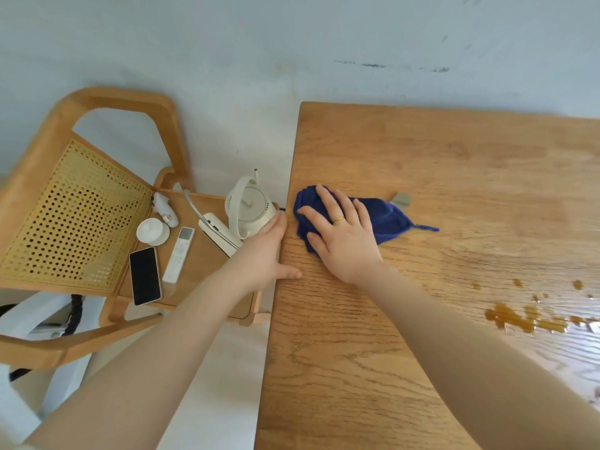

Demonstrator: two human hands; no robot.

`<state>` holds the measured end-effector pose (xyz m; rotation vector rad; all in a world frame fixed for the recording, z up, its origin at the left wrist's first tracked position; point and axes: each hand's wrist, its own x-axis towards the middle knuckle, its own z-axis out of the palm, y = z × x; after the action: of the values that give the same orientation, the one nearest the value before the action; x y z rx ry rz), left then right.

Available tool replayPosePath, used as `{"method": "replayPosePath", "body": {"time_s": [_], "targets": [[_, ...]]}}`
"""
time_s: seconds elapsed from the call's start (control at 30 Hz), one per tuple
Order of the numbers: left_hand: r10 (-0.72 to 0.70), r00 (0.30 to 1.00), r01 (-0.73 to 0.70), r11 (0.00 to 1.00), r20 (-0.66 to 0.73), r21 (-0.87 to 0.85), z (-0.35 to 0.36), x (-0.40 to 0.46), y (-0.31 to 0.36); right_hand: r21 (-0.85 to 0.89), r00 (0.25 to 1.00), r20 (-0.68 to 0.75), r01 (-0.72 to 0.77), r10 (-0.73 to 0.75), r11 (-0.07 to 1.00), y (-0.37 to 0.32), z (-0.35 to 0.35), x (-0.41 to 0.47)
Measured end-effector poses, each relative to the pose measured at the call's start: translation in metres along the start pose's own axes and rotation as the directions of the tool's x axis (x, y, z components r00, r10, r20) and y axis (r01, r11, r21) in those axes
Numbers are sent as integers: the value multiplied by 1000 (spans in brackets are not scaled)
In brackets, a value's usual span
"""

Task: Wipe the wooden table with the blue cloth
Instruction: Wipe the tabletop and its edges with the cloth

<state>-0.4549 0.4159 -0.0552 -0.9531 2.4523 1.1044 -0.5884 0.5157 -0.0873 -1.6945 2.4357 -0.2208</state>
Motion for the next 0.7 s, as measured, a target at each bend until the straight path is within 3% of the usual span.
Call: {"method": "replayPosePath", "body": {"time_s": [0.17, 0.3, 0.4, 0.57, 0.7], "targets": [[3, 1000, -3, 1000, 16, -15, -3, 1, 1, -9, 997, 41, 68, -67, 998, 13, -7, 10], [-19, 999, 20, 1000, 36, -19, 1, 2, 0, -2, 992, 13, -125, 125, 992, 27, -9, 49], [-67, 997, 61, 990, 44, 125, 0, 4, 3, 50, 981, 1, -196, 196, 979, 22, -10, 57], [-89, 995, 76, 959, 37, 273, -6, 6, 9, 24, 998, -34, -51, 52, 998, 19, -4, 2], [-130, 991, 116, 925, 17, 363, -10, 7, 17, 37, 998, 19, 52, -52, 998, 34, -7, -11]]}}
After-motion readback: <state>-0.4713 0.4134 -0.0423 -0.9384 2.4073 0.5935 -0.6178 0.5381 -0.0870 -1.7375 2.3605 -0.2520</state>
